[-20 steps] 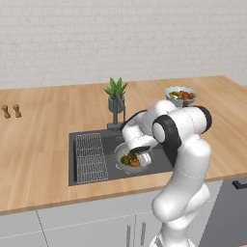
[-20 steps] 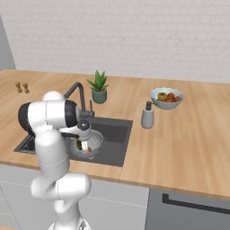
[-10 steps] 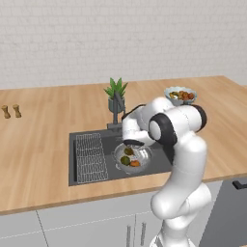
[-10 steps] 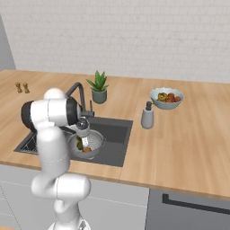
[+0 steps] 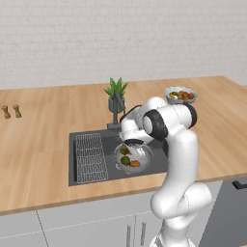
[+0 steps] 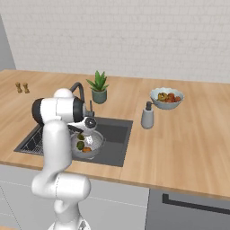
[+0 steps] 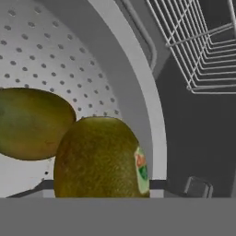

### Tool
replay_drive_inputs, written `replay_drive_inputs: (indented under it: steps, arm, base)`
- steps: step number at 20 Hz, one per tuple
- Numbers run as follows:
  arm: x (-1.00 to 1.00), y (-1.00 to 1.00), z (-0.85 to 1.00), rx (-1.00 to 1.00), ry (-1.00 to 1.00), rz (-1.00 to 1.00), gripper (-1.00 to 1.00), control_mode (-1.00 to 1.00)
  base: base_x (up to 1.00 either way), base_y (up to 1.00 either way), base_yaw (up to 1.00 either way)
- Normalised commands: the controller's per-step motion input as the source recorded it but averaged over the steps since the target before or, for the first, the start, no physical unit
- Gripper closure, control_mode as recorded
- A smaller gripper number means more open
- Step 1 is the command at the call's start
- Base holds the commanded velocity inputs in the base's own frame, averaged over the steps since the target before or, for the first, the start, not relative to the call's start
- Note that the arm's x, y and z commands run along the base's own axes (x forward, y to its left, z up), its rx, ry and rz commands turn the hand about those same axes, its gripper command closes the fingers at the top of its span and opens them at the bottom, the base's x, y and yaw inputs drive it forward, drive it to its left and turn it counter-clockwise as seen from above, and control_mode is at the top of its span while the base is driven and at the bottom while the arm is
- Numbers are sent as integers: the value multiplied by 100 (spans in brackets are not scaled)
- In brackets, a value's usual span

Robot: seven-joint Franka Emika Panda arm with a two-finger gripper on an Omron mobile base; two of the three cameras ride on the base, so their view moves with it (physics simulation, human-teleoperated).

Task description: Put the colander in the sink, put the kiwi, mango, peach in the colander, and turn on the sink faucet and pour water over the colander.

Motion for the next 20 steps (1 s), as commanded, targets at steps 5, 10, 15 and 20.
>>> replay_drive_inputs:
  steps: [5,10,15,20]
  arm:
    - [-1,44,-100,-9,-8,17,100,-100]
    - [-21,16,-99,-2,-18,18,-100,-100]
    - [-74,22,-77,0,-31,24,-100,-100]
    - [-87,4,-66,0,-15,16,-100,-100]
  base:
    - [0,0,0]
    - [0,0,0]
    - [0,0,0]
    - [0,0,0]
